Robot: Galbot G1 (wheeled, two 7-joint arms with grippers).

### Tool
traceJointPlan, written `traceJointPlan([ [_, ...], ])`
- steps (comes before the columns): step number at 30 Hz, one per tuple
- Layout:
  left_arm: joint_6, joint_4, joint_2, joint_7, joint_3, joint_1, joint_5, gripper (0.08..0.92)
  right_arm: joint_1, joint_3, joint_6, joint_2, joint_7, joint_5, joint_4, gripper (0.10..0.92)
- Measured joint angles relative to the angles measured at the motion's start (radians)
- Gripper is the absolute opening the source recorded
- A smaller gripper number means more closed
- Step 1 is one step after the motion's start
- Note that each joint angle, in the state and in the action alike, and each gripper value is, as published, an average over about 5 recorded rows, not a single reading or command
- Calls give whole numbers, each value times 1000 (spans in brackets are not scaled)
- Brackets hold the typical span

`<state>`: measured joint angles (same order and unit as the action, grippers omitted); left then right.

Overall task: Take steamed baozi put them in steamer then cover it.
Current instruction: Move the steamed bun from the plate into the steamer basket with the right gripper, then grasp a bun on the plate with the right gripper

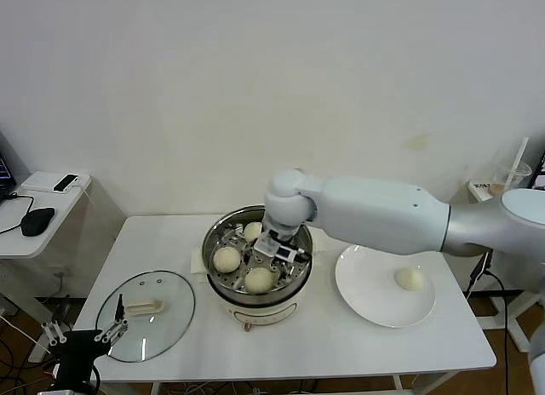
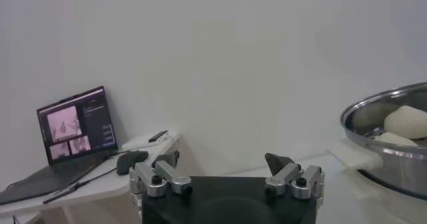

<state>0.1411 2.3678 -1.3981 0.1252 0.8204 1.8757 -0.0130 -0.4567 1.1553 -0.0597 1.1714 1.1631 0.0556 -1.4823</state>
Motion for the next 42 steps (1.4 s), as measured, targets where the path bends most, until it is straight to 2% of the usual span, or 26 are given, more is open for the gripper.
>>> traceJointPlan([
  [11, 4, -7, 21, -2, -1, -8, -4, 823, -62, -61, 92, -116, 19, -36, -19, 823],
  [22, 21, -31, 47, 8, -13, -30, -41, 823, -33, -112, 221, -404, 8, -16, -83, 823],
  [32, 37, -95, 88, 23, -16, -72, -131, 823, 257, -355, 233, -652, -6, 67, -68, 823],
  [42, 31, -185, 128, 29, -19, -105, -189, 823, 578, -627, 205, -730, -22, 160, 9, 823],
])
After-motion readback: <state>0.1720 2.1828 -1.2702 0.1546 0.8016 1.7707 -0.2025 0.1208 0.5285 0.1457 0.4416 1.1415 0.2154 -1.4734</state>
